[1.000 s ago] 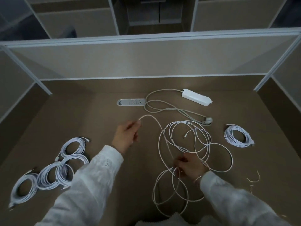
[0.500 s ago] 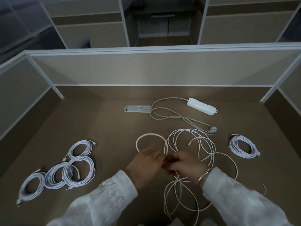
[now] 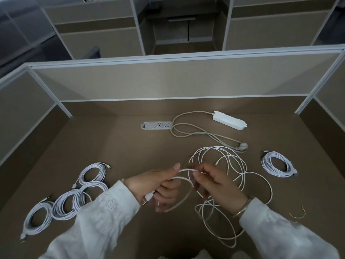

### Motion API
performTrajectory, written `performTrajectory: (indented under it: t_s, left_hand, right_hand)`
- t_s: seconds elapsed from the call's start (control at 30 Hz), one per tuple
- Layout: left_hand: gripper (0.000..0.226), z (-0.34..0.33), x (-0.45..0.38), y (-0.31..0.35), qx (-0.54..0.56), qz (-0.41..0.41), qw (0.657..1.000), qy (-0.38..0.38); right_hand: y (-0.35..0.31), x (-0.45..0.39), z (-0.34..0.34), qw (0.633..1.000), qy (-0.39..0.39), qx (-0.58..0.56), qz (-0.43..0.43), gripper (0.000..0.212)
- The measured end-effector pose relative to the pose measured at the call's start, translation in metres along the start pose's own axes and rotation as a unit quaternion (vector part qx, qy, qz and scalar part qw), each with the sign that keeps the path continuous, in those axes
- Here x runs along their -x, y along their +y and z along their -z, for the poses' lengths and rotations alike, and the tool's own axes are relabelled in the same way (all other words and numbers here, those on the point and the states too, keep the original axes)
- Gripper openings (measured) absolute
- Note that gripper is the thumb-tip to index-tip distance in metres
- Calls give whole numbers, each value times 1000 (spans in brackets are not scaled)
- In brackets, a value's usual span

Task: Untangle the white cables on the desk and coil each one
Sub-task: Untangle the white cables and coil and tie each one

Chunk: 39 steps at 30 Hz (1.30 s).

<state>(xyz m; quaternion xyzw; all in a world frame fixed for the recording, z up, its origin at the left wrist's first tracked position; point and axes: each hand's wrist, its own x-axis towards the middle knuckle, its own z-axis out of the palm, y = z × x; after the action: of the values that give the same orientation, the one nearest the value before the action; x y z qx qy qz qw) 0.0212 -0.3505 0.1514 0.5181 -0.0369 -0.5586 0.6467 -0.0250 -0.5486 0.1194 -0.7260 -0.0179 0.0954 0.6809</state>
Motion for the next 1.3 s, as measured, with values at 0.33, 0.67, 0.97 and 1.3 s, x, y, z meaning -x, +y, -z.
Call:
performTrajectory:
  t_s: [0.33,0.67,0.97,1.3]
  left_hand:
    - [37,1,-12,-7,129,-98,973,164]
    - [37,5,-5,8,39,1,998,45]
    - [31,50,8,23,221,-189,953,90]
    - [35,69,12,38,247,-290,894,235]
  right_hand:
    - [-5,-3,-2,998,-27,-34,-48,23]
    - [-32,-24,11,978,-179,92,-46,31]
    - [29,-23,12,994,40,-60,-80,15]
    - [62,-4,8,973,129,189,-5,13]
